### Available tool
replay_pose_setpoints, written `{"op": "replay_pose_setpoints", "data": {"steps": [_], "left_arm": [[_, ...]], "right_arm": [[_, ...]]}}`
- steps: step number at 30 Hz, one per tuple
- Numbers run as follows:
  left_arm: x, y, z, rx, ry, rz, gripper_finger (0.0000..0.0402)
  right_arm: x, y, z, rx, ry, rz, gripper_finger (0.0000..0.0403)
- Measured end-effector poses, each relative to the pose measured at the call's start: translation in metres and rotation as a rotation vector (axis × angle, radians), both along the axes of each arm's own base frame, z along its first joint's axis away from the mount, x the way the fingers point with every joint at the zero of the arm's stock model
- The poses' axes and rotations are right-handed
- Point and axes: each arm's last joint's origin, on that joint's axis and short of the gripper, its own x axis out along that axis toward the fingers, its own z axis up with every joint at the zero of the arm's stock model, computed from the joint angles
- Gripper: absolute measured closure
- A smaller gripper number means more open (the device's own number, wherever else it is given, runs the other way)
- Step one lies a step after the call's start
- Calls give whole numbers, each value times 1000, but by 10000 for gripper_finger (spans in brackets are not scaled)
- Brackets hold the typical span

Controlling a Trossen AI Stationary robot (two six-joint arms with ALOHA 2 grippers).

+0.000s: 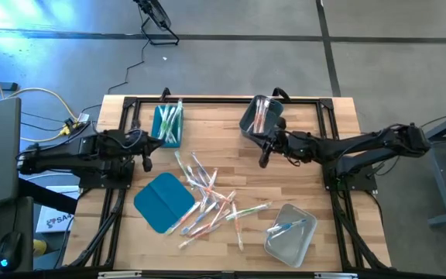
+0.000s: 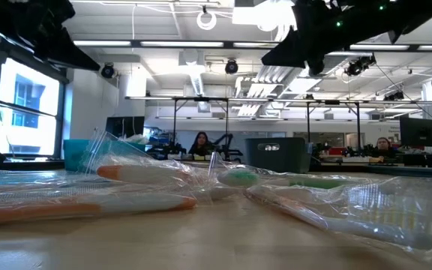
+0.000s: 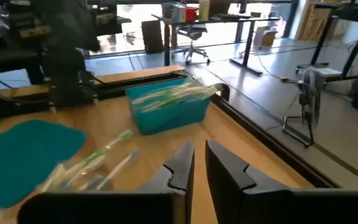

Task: Pick & Place Toothbrushes
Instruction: Put the left green toothbrush into the blue bin

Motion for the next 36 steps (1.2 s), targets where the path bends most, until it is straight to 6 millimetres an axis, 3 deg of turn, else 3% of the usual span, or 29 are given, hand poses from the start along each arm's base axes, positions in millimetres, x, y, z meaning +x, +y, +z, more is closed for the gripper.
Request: {"op": "replay_pose_setpoints", "data": {"steps": [13, 30, 36], "left_arm": [[25, 2, -12, -99, 101, 38, 398], [36, 1, -15, -180, 101, 5, 398], [36, 1, -15, -178, 101, 5, 398]], "right_arm": [[-22, -4, 17, -47, 15, 95, 378], [-63, -24, -8, -73, -155, 178, 378], [-77, -28, -6, -112, -216, 158, 378]]}}
